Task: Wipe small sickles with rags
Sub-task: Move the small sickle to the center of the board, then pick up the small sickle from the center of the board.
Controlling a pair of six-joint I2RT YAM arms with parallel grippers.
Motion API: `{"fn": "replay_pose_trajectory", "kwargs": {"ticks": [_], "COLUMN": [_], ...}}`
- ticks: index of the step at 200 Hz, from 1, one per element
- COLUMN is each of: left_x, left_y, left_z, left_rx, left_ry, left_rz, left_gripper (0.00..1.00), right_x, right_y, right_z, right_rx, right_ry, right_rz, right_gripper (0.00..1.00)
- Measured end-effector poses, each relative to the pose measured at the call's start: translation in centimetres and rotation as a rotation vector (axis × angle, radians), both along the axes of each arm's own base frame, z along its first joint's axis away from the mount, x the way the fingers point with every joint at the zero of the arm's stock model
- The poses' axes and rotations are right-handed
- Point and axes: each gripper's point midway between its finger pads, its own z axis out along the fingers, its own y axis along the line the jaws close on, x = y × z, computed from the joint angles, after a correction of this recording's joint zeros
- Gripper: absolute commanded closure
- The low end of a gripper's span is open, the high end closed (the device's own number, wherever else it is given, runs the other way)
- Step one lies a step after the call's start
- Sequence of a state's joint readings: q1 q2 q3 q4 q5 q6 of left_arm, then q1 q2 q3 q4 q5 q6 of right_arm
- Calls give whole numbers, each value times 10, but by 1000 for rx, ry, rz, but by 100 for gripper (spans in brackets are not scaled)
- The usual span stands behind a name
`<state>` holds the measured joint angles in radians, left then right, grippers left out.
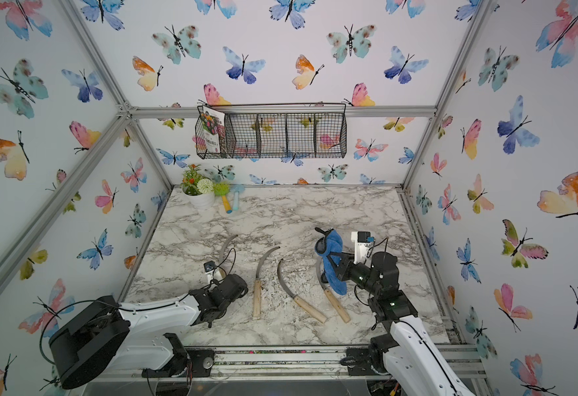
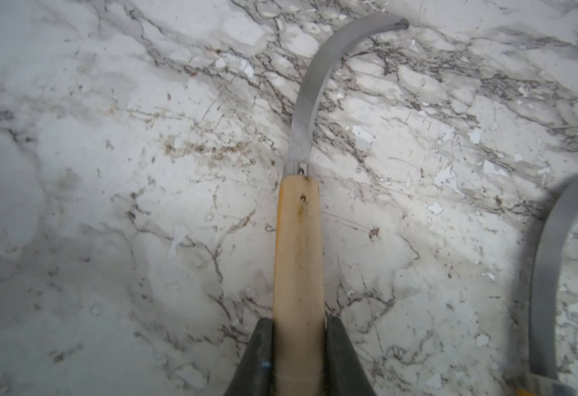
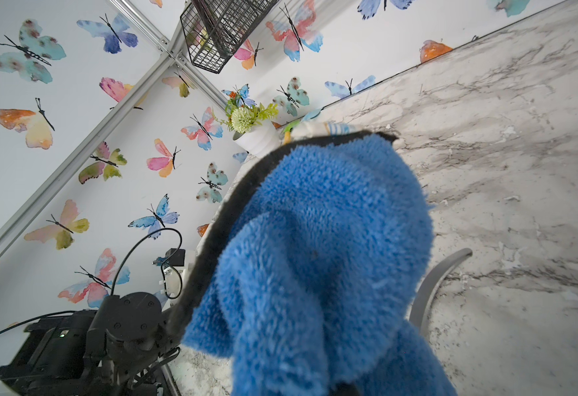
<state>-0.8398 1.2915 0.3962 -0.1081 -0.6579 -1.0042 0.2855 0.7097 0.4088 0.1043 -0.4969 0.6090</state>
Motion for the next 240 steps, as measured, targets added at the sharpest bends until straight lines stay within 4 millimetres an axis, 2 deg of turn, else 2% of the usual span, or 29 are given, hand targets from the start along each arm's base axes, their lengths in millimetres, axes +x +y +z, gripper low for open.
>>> {"fn": "replay_pose_trajectory", "kwargs": {"ticks": [47, 62, 87, 109, 121, 155, 172, 201, 224, 240], "left_x": [26, 31, 36, 35, 34, 27, 17, -7, -14, -13], "left_y": [-20, -20, -19, -23, -25, -30, -38, -48, -33, -26], "left_z": [13, 10, 3, 4, 7, 24, 28, 14, -6, -8], "left_rx": [26, 38, 57, 51, 40, -12, -38, -61, -34, -19], "left_ry": [-35, -28, -9, 0, -6, -43, -57, -29, 14, 4], "left_rz": [-129, -150, -182, -210, -218, -217, -225, -230, -146, -98], "left_gripper": [70, 64, 45, 19, 13, 13, 16, 19, 19, 21], "right_x": [2, 2, 2, 2, 2, 1, 1, 0, 0, 0], "right_y": [0, 0, 0, 0, 0, 0, 0, 0, 0, 0], "right_z": [-3, -4, -5, -5, -5, -3, -3, -7, -8, -8], "right_rx": [-4, -5, -6, -6, -6, -4, -3, -2, -2, 0], "right_ry": [11, 15, 18, 18, 18, 12, 10, 17, 22, 23], "right_rz": [-3, -3, -3, -3, -3, -3, -3, -3, -2, -2], "right_gripper": [98, 98, 98, 98, 98, 98, 98, 98, 98, 98]}}
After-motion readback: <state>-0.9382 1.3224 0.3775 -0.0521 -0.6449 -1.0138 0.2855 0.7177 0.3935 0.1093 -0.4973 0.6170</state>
